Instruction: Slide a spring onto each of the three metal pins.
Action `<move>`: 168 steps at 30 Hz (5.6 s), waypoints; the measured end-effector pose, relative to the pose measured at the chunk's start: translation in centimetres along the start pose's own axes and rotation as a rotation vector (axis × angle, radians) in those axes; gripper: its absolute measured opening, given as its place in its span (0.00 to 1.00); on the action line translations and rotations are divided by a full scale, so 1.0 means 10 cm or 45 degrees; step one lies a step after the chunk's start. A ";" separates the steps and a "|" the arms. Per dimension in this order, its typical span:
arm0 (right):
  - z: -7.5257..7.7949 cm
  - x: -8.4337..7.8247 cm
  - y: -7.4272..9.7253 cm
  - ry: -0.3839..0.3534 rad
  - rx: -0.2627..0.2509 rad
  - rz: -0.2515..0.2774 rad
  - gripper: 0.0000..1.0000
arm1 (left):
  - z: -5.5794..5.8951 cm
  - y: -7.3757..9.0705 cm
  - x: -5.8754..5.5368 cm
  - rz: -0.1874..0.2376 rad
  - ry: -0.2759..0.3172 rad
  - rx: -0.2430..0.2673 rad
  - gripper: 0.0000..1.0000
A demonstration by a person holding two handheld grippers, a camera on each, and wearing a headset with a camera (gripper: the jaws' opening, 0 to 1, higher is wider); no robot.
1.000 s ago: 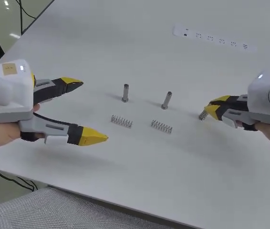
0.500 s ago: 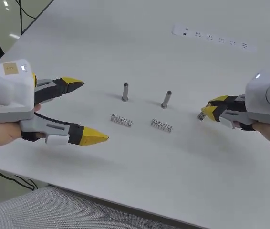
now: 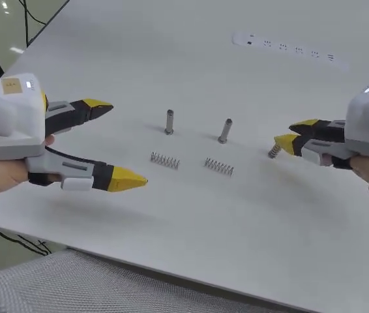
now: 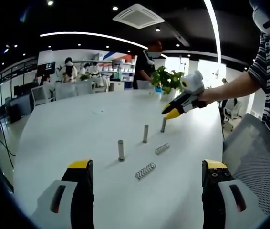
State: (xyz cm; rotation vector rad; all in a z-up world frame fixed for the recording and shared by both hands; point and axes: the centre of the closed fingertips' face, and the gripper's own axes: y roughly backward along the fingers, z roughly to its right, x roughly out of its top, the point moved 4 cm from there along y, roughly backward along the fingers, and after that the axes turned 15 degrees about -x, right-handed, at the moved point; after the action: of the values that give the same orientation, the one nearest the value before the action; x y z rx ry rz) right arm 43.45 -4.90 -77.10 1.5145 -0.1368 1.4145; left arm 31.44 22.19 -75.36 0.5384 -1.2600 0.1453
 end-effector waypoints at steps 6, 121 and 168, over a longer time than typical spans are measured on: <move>-0.04 0.05 0.09 -0.059 0.006 0.028 0.27 | 0.01 0.01 0.00 -0.010 -0.007 -0.003 0.94; -1.11 -0.18 -0.37 0.695 0.493 -0.527 0.13 | 0.16 -0.12 -0.09 -0.064 0.002 -0.044 0.91; -1.17 0.17 0.45 0.874 0.519 -0.272 0.13 | 0.58 -1.24 0.23 -0.067 -0.075 -0.527 0.49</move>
State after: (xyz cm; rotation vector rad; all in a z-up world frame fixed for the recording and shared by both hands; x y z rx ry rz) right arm 33.07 2.08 -75.59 1.2186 0.7488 1.7686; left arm 32.06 8.32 -75.90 0.2187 -1.2876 -0.1752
